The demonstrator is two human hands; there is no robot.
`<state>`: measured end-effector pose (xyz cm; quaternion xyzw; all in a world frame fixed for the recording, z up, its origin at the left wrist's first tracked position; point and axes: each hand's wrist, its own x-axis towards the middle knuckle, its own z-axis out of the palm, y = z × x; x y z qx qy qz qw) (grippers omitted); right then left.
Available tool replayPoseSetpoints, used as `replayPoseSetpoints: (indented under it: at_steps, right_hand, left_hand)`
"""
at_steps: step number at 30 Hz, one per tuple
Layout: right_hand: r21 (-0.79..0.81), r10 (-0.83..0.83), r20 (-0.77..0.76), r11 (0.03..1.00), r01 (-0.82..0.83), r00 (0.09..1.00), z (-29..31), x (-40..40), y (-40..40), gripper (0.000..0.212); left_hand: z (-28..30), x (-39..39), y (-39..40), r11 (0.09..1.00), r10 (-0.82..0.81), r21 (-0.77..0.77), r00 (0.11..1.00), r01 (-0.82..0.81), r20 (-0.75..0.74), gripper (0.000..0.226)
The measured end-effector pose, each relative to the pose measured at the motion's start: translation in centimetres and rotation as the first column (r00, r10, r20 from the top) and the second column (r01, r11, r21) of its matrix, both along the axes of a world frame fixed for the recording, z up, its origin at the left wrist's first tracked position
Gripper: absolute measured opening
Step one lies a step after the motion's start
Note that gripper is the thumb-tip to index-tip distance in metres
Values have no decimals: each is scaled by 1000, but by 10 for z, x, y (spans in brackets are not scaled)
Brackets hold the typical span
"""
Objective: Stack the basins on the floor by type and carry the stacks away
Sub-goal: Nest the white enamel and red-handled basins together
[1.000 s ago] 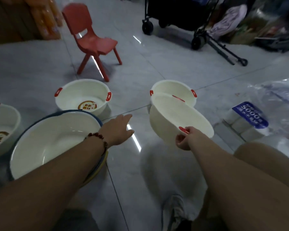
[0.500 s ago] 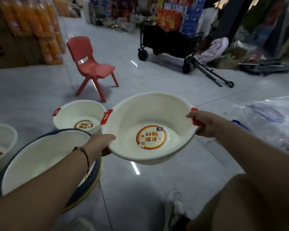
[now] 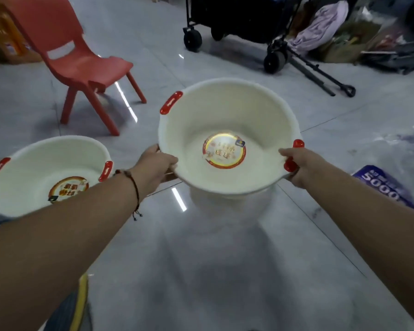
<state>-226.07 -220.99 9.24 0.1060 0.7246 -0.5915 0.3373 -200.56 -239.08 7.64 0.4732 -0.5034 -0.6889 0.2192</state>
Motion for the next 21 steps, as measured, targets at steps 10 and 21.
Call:
replayPoseSetpoints:
  at_steps: [10, 21]
  right_hand:
    - [69, -51, -23, 996, 52, 998, -110, -77, -16, 40]
    - [521, 334, -307, 843, -136, 891, -179, -21, 0, 70]
  left_hand:
    - [-123, -91, -34, 983, -136, -97, 971, 157, 199, 17]
    - [-168, -24, -6, 938, -209, -152, 856, 313, 473, 31]
